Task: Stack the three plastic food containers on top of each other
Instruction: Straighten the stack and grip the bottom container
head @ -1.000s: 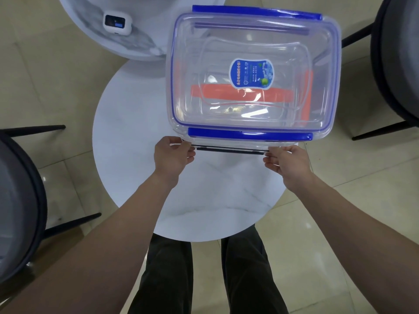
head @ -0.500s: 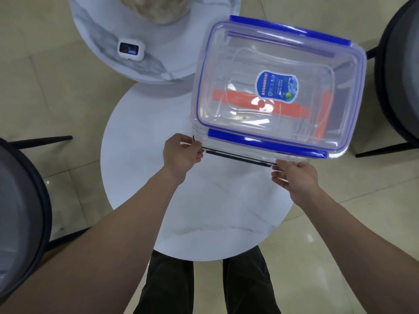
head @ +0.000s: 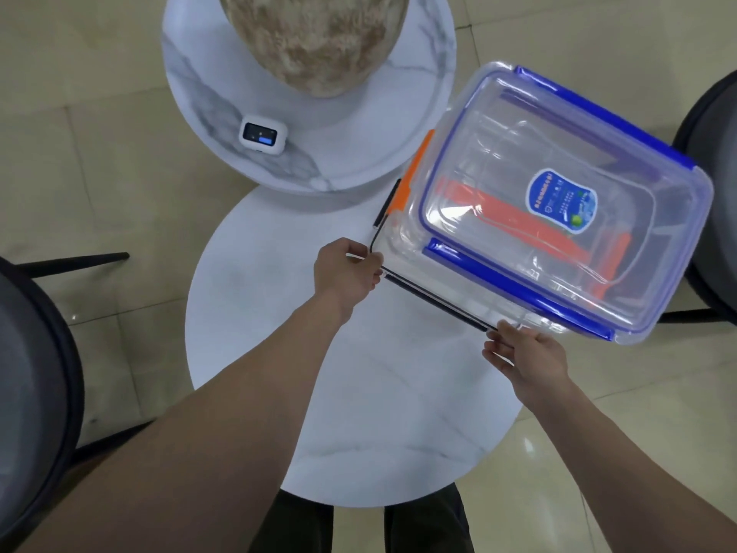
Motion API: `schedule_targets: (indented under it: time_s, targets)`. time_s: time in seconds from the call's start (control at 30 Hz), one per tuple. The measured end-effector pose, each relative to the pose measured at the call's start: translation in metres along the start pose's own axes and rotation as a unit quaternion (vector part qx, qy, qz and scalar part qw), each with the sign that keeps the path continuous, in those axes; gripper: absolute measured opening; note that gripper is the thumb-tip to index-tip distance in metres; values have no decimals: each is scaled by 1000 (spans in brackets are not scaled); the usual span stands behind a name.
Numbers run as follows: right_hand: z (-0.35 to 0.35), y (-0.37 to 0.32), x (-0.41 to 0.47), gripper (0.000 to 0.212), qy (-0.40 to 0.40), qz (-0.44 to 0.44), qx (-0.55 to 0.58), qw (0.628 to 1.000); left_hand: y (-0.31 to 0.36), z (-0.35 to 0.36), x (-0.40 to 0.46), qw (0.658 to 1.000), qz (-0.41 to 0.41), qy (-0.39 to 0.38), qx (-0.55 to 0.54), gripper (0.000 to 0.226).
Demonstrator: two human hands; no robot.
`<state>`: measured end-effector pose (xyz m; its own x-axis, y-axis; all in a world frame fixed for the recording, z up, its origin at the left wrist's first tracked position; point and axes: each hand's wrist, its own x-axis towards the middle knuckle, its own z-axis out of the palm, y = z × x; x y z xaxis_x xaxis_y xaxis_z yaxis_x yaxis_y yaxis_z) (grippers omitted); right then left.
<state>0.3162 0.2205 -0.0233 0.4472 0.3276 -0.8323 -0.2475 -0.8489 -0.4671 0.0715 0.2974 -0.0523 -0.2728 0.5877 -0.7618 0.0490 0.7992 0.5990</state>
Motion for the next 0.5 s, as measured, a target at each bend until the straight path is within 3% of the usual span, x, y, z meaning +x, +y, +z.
schedule_targets:
  time_s: [0.5]
  targets:
    - [14, 2, -3, 10, 18, 27, 49, 998, 28, 9, 20, 999, 23, -17, 28, 13]
